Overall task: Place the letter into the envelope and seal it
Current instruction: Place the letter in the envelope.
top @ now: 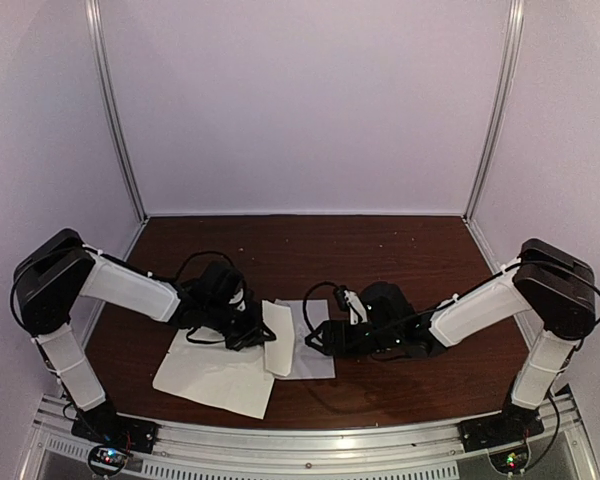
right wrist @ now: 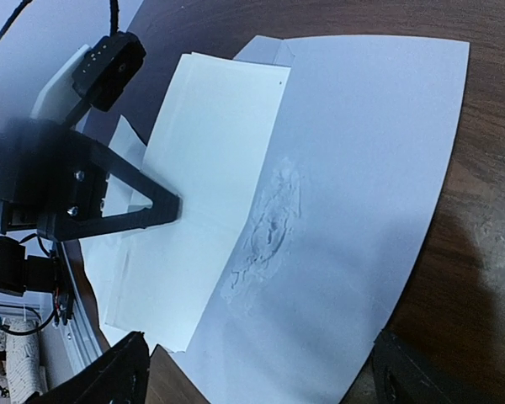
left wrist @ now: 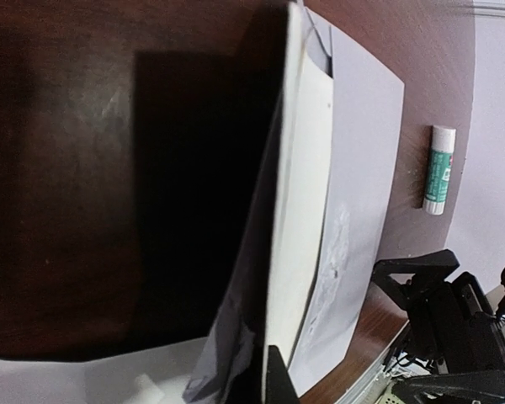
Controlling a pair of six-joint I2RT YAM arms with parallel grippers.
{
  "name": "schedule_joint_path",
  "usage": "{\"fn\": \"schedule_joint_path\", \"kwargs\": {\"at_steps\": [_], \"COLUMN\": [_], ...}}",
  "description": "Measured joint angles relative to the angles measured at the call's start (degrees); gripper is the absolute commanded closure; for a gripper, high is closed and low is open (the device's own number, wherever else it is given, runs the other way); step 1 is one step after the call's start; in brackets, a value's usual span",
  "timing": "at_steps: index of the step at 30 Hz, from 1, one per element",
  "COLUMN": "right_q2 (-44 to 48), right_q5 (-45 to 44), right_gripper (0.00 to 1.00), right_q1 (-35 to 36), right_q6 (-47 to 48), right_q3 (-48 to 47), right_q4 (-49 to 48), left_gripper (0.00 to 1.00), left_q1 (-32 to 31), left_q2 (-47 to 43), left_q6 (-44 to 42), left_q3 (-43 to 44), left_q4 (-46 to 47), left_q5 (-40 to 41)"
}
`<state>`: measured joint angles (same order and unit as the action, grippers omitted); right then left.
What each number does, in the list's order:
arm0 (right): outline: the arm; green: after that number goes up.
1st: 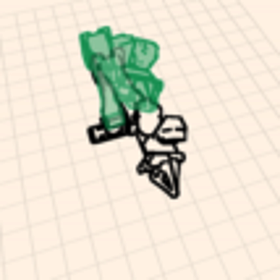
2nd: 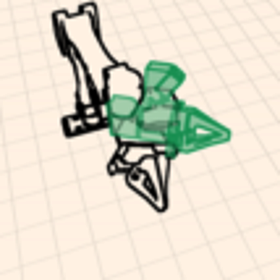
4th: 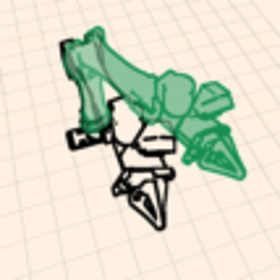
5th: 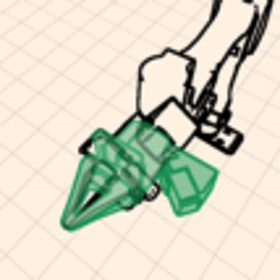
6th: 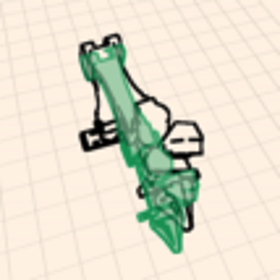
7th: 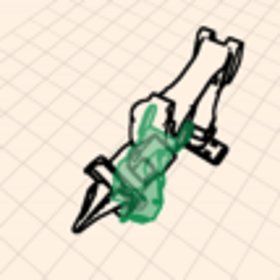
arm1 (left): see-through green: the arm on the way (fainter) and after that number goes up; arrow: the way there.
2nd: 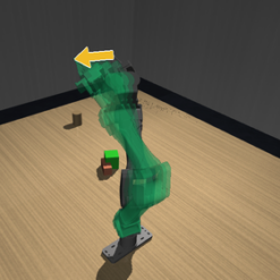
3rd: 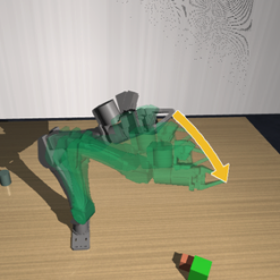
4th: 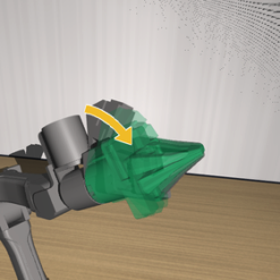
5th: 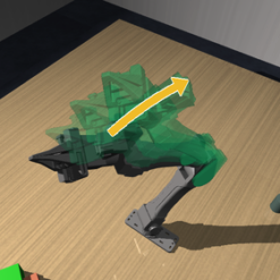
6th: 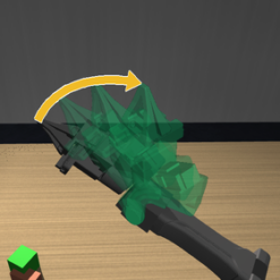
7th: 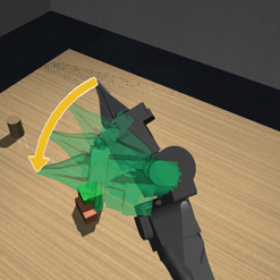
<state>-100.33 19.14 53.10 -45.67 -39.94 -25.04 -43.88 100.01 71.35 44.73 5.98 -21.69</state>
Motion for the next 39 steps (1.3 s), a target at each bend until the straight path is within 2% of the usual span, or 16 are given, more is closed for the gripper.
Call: {"fn": "schedule_joint_path", "kwargs": {"at_steps": [14,21,32,39], "right_q2": [-0.6,-0.6,0.8,3.1], "right_q5": [0.2,0.1,-1.4,-3.1], "right_gripper": [0.08,0.07,0.07,0.07], "right_q1": [0.5,0.5,0.7,0.7], "right_q6": [-0.8,-1.0,-1.0,-0.7], "right_q3": [-0.2,-0.2,-0.2,-0.2], "right_q4": [-1.0,-1.0,1.8,5.1], "left_gripper": [1.00,1.00,0.58,0.38], "left_q1": [-1.8,-2.4,-2.7,-2.9], "left_q2": [4.4,6.4,5.4,1.2], "left_q6": [-4.9,-9.2,-15.9,-17.9], "left_q3": [5.8,9.5,12.2,11.9], "left_q4": [-2.5,-7.8,-14.3,-16.2], "left_q5": [0.1,1.4,3.7,4.9]}}
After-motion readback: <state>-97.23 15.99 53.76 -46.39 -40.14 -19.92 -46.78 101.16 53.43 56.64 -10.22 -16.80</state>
